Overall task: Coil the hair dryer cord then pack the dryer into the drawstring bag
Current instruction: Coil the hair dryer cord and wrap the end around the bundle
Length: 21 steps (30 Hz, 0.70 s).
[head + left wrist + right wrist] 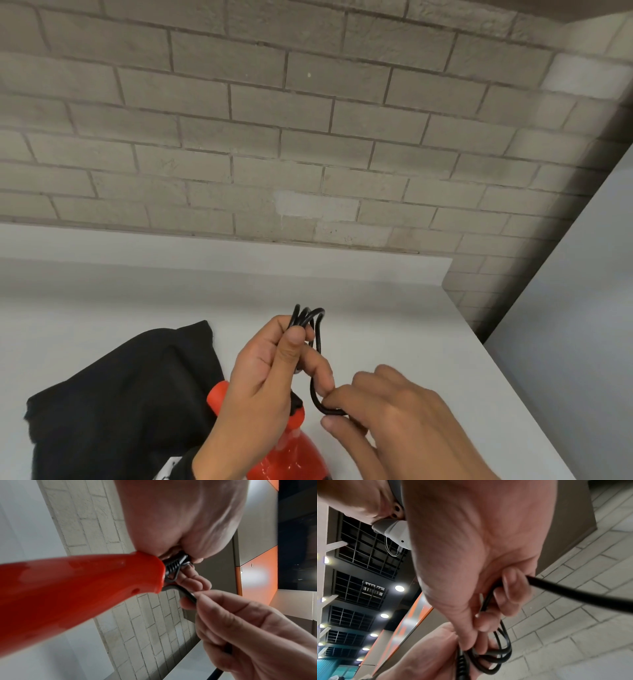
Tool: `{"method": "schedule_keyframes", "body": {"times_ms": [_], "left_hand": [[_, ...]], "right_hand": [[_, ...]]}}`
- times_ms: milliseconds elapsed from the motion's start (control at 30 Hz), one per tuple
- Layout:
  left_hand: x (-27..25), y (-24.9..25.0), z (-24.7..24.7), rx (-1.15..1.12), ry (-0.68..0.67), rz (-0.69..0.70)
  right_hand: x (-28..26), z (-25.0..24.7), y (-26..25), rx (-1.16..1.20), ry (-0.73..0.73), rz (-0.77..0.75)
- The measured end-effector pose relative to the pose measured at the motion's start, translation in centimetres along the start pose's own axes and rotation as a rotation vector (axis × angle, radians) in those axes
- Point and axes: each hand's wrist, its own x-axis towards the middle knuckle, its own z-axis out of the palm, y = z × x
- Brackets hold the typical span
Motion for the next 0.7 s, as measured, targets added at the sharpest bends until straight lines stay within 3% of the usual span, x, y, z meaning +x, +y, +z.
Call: {"method": "schedule_keyframes", "body": {"times_ms": [100,233,400,533,700], "left_hand": [[0.0,0.1,0.0,0.064,-0.021,-0.02],[-0.1,0.3,0.3,0.127,-0.08,-0.035],[-0.5,0.9,0.5,0.084,-0.164,-0.077],[-0.6,0.9,0.4,-0.023,-0.203,-0.147],[-0.4,0.9,-0.2,0.006,-0.22,-0.143]], "right_hand": [[0.0,0.1,0.8,0.172,0.078,-0.095],[0.4,0.5,1.2,0.288,0.306,-0.201],[1.7,0.2,1.7,0.354,0.487,-0.131],[2.7,0.2,2.5,0.444,0.349,0.008],[3.0,0.4,3.8,0.657,-0.091,-0.021]]}}
